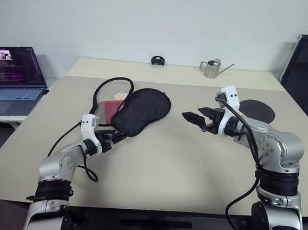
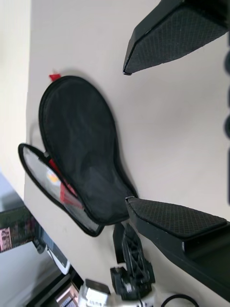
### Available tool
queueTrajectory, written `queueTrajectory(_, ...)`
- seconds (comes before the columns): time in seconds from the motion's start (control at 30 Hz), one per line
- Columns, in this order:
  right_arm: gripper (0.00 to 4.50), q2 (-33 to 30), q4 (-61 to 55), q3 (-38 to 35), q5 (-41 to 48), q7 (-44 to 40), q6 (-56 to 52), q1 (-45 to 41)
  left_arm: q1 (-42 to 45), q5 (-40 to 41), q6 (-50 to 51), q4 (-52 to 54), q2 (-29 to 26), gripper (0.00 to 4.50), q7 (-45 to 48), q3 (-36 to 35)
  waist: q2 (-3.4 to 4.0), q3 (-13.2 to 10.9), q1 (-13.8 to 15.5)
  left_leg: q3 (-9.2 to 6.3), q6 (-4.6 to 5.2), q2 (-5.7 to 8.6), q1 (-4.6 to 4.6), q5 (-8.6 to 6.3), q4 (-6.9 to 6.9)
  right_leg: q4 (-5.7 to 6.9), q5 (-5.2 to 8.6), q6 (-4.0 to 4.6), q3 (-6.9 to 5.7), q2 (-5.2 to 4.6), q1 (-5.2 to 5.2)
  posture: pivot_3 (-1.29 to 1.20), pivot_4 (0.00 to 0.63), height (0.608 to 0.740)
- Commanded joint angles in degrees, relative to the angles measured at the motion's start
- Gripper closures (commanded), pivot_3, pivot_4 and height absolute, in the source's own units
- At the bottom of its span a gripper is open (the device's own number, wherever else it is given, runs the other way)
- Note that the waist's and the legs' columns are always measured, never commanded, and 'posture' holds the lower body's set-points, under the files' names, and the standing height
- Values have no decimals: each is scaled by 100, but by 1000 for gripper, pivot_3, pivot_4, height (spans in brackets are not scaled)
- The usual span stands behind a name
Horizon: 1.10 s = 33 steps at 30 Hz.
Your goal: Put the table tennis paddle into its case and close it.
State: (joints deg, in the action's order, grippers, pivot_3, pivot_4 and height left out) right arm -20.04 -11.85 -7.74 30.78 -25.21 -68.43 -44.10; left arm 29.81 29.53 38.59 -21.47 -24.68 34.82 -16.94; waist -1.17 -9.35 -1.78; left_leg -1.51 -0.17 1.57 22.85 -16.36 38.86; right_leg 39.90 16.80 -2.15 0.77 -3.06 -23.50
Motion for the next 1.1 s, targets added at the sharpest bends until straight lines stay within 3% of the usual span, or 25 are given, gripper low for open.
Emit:
queueTrajectory(0.03,51,-176,-498,-13,355,-310,76,-137,379,89,7,-366,88,0,-153,-152,0,0,5,0,0,0,0,0,1,0,0,0,0,0,1,0,150,740)
queueTrajectory(0.3,51,-1129,-1191,9,1308,-1708,165,24,1003,-78,-98,-1094,284,0,-104,-14,-2,-1,26,-6,1,2,4,0,1,-24,0,0,-8,0,11,0,150,740)
queueTrajectory(0.57,51,-1451,-1153,25,1416,-1753,365,56,1233,-53,-87,-1367,462,0,-50,-15,-5,-1,31,-16,1,3,4,0,1,-35,-1,0,-17,-2,20,0,150,740)
queueTrajectory(0.7,0,-1441,-1155,12,1438,-1669,415,90,1224,55,78,-1167,600,868,-17,15,-5,-1,33,-16,0,3,7,0,1,-40,-1,-1,-18,-3,20,0,150,740)
queueTrajectory(1.0,0,-1564,-1153,-22,1467,-1655,481,184,1086,482,965,199,1209,4247,-358,160,-9,-3,33,-17,-1,2,13,0,-3,-58,-1,-1,-17,-3,20,0,150,740)
queueTrajectory(1.1,0,-1605,-1145,-24,1483,-1665,500,196,1242,464,1000,170,1384,4450,-317,310,-8,-3,38,-16,-1,2,13,0,-3,-58,-1,-1,-17,-3,20,0,150,740)
